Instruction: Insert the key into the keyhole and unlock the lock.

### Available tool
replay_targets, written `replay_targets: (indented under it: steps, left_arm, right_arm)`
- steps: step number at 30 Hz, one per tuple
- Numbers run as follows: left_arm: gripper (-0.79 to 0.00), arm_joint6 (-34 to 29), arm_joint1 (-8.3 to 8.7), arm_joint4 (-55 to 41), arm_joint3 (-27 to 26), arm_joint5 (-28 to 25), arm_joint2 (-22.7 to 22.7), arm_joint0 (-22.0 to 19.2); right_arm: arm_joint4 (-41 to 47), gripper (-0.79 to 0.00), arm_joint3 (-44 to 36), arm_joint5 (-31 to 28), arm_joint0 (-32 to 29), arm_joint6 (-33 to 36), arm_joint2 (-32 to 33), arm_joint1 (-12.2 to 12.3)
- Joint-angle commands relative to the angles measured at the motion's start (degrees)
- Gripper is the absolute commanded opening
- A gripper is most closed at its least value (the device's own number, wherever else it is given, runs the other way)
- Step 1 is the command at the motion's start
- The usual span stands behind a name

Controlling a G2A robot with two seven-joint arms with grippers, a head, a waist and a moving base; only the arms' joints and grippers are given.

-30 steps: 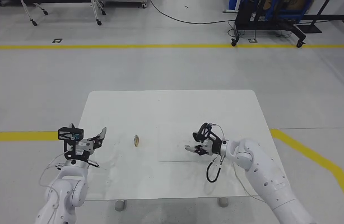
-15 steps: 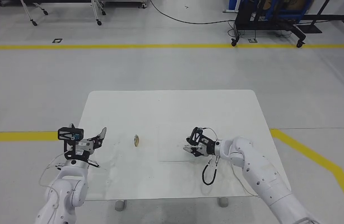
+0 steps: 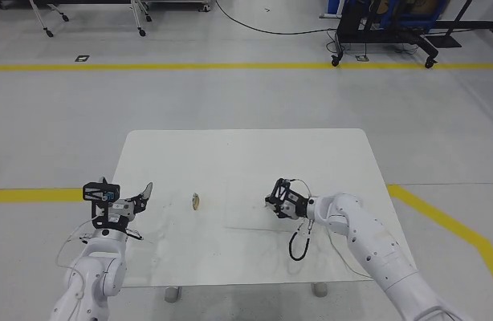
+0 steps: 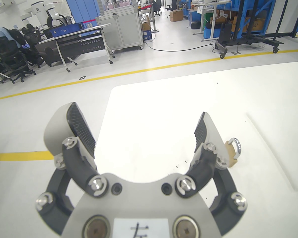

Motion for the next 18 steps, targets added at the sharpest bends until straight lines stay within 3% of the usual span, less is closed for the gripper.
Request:
replay_targets:
  steps: [1,11,18]
  left_arm:
    - [0.000,0.0,0.00,0.0,0.0,0.0,0.0,0.0]
    - [0.000,0.0,0.00,0.0,0.0,0.0,0.0,0.0]
    - [0.000,0.0,0.00,0.0,0.0,0.0,0.0,0.0]
  right_arm:
    - [-0.4,-0.785,-0.8,0.2,-0.5,-0.3,0.5,0.2]
    - [-0.2,-0.785,-6.0,1.5,-4.6,-3.6,4.7,1.6]
    - [11.5,-0.785,-7.7,4.9,-9.4,-10.9,9.8,2.0]
